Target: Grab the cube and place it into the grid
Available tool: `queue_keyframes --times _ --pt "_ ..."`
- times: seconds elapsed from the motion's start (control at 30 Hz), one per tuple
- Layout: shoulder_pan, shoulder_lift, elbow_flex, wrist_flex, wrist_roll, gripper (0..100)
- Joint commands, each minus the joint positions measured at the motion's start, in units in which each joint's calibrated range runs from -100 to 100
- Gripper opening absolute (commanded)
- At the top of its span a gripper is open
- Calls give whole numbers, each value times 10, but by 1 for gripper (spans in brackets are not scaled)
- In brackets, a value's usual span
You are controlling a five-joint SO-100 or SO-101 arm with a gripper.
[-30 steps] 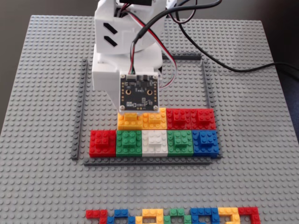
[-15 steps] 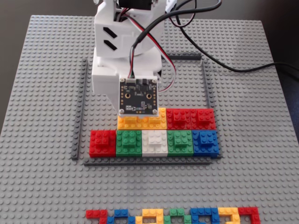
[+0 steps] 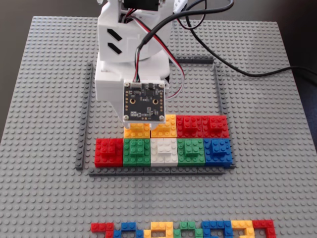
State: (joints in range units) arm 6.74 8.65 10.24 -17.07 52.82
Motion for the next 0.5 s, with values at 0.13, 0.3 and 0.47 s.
queue_keyframes --times 0.13,0.3,0.47 --pt "8 -24 -19 -5 4 14" --pt "8 -33 -19 -4 2 16" --pt "7 -45 -17 -1 0 17"
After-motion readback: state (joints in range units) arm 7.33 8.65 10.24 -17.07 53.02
